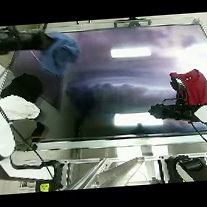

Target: Fold the shirts.

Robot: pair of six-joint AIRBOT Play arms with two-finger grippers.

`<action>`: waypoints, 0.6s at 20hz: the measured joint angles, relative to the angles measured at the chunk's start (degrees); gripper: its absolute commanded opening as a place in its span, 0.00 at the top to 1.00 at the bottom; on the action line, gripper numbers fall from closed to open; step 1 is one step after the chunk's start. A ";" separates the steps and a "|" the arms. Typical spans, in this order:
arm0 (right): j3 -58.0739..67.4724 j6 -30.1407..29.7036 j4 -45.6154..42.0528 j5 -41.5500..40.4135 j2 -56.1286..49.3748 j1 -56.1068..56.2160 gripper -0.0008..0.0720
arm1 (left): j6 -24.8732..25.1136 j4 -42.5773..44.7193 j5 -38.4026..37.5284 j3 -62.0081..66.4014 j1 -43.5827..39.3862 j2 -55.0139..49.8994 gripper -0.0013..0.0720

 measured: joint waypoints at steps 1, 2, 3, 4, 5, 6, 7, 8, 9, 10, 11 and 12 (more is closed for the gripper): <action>0.00 -0.39 0.00 0.22 0.00 0.02 0.97 | -0.52 -0.98 -1.75 -3.19 -2.34 1.14 0.94; 0.00 -0.74 -0.02 0.42 0.00 0.02 0.97 | -0.94 -1.42 -3.04 -6.95 -5.01 2.14 0.94; 0.00 -1.07 -0.02 0.44 0.00 0.02 0.97 | -1.16 -1.60 -3.82 -10.56 -7.48 2.93 0.94; 0.00 -1.31 -0.02 0.63 0.00 0.02 0.97 | -1.46 -1.77 -4.17 -14.32 -9.97 3.56 0.94; 0.00 -1.49 -0.02 0.70 0.00 0.02 0.96 | -1.57 -1.77 -4.20 -17.84 -12.22 3.93 0.94; 0.00 -1.66 -0.02 0.76 0.00 0.02 0.95 | -1.64 -1.75 -3.93 -21.38 -14.43 4.17 0.94; 0.00 -1.70 -0.02 0.81 0.00 0.02 0.95 | -1.79 -1.77 -3.23 -24.30 -16.22 4.39 0.94; 0.00 -1.86 -0.02 0.83 0.00 0.02 0.95 | -1.81 -1.79 -2.40 -27.10 -17.86 4.59 0.91; 0.00 -1.88 -0.02 0.83 0.00 0.02 0.78 | -1.84 -1.81 -1.53 -29.38 -19.10 4.66 0.58; 0.00 -1.90 -0.02 0.85 0.00 0.02 0.54 | -1.99 -1.92 -0.90 -31.21 -20.11 4.72 0.33; 0.00 -1.97 -0.02 0.85 0.00 0.02 0.47 | -2.01 -1.92 -0.22 -32.72 -20.72 4.81 0.00; 0.00 -2.08 0.04 0.87 0.00 0.02 0.47 | -2.01 -1.92 0.07 -33.68 -20.96 4.85 0.00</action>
